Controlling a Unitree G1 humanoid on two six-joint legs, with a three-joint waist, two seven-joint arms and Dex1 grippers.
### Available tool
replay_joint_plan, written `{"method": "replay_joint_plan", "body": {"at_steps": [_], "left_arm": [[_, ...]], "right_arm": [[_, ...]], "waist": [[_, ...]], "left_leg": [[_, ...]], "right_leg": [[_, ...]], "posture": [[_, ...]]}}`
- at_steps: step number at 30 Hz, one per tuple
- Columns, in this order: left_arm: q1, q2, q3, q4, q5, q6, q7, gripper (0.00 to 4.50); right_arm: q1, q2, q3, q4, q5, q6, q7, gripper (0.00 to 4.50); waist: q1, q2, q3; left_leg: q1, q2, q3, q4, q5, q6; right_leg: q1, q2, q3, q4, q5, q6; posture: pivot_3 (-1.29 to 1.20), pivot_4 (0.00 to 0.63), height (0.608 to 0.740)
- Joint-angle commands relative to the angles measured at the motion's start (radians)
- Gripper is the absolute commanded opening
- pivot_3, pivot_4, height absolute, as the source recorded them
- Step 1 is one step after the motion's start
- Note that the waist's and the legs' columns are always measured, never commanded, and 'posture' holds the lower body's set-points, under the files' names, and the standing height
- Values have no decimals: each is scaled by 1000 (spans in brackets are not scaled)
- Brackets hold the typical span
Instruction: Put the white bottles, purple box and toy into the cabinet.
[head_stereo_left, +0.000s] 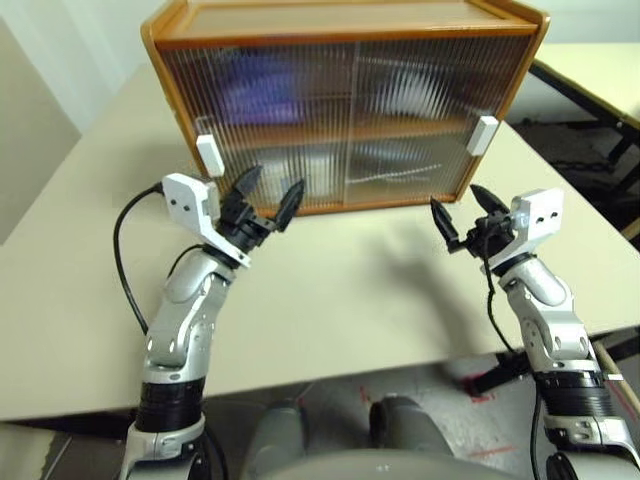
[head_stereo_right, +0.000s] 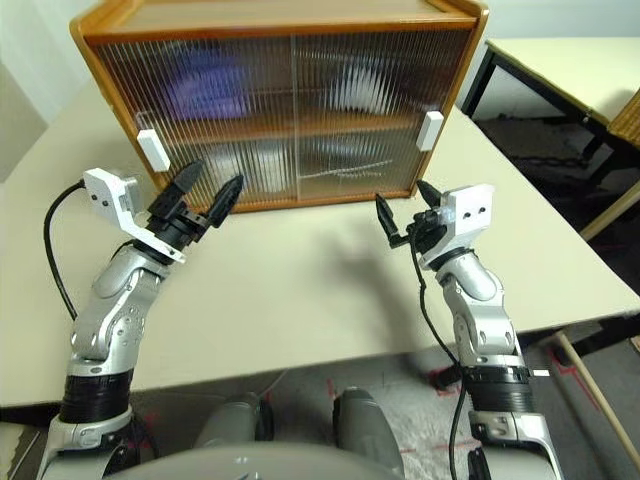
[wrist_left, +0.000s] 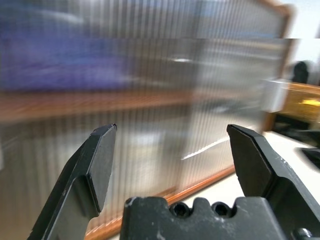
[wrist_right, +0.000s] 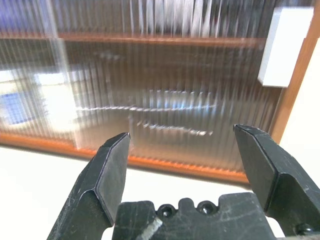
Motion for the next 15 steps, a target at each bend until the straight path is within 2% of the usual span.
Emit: {"method": "replay_joint_plan", "body": {"at_steps": [1,3,5,10,15], "left_arm": [[132,-7,59,46,102,-120,75,4500],[218,-7,83,55,160,-181,115,4500],[298,-19,100,61,205,-234,151,4500],[417,-63,129,46,240,-288,223,4500],[428,-66,153,26,247,-294,262,4500]], "right_arm": [[98,12,-25,-20,31,-92,43,4465],[154,26,-28,-22,38,-134,57,4465],[205,36,-38,-17,45,-164,62,4465],[302,44,-51,-4,64,-206,82,4465],[359,41,-59,13,74,-254,119,4465]], "waist": [[1,0,0],[1,0,0],[0,-1,0],[12,-4,2],[26,-4,7]], "left_leg": [[1,0,0,0,-1,-2],[2,1,1,-1,-3,-5],[1,1,2,-2,-3,-5],[2,1,6,-1,-4,-7],[2,1,6,-2,-4,-7]], "right_leg": [[1,0,0,0,0,0],[0,0,1,0,-1,-2],[-2,0,3,2,-9,-15],[-3,-5,3,3,-10,-16],[-6,-9,-1,3,-10,-16]], "posture": [[96,0,740],[94,0,740],[100,4,740],[104,14,740],[105,18,740]]}}
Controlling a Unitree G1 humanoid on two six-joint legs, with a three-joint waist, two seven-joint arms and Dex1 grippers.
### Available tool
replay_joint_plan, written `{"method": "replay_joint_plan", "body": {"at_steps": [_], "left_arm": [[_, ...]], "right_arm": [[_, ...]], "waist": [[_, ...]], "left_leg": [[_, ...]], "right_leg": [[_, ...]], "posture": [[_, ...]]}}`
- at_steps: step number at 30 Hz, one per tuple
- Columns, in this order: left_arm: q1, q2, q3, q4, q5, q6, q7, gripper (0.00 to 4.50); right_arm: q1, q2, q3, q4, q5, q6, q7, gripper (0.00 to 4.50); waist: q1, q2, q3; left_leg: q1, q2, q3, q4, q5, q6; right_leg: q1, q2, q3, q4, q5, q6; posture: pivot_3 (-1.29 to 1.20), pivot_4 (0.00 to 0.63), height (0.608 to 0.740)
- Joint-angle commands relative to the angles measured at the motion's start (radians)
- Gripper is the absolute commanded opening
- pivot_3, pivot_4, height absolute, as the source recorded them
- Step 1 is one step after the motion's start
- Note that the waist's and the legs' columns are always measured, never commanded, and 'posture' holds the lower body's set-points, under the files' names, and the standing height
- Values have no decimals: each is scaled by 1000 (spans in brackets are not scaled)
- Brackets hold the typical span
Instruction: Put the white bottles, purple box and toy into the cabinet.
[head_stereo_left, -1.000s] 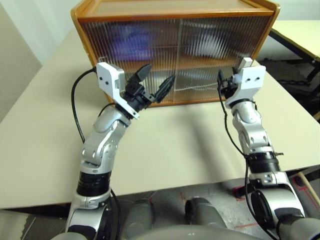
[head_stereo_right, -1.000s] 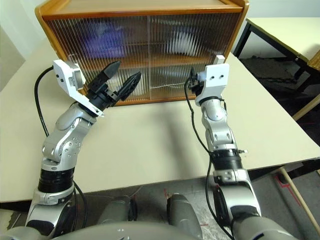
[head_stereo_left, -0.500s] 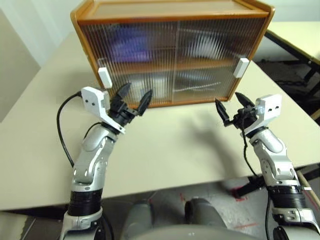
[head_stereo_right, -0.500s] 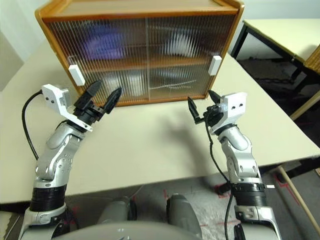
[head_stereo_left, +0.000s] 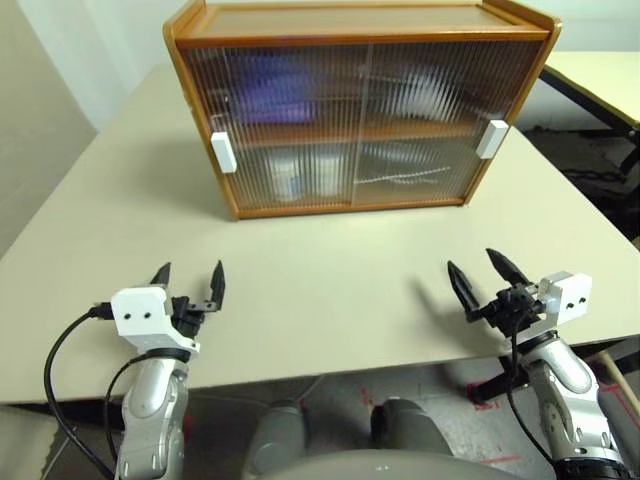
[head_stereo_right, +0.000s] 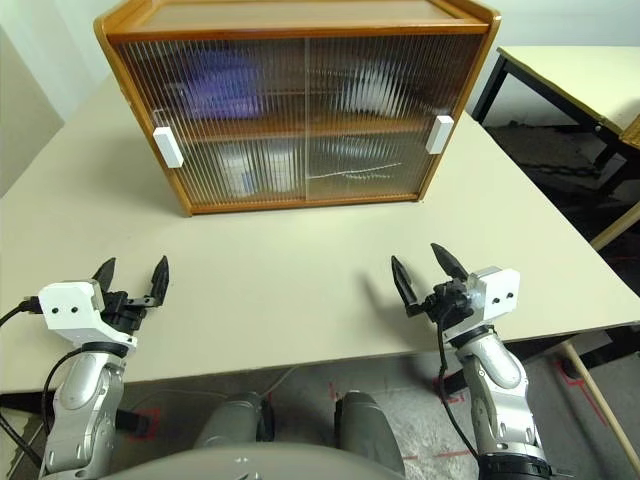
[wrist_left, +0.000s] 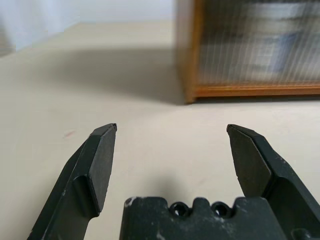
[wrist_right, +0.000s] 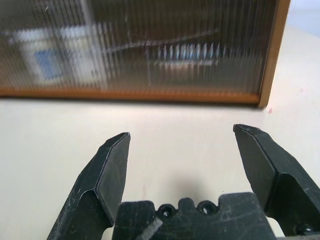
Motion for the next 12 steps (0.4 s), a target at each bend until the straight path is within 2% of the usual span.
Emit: {"method": "replay_joint_plan", "body": {"at_steps": [1,12], "left_arm": [[-1,3,19,-16,12,-16,21,4500],[-10,-32,-6,-28,42,-28,69,4500]], "right_arm": [[23,-2,-15,20,15,-43,24,4465],[20,9,-27,22,34,-42,13,4465]], "waist": [[-1,2,1],[-3,2,2]], "left_leg": [[0,0,0,0,0,0],[-2,-1,1,-1,-1,-2]], "right_leg": [[-1,-1,-1,0,0,0],[2,-2,-3,-1,-5,2]], "posture": [[96,18,740],[79,0,740]]}}
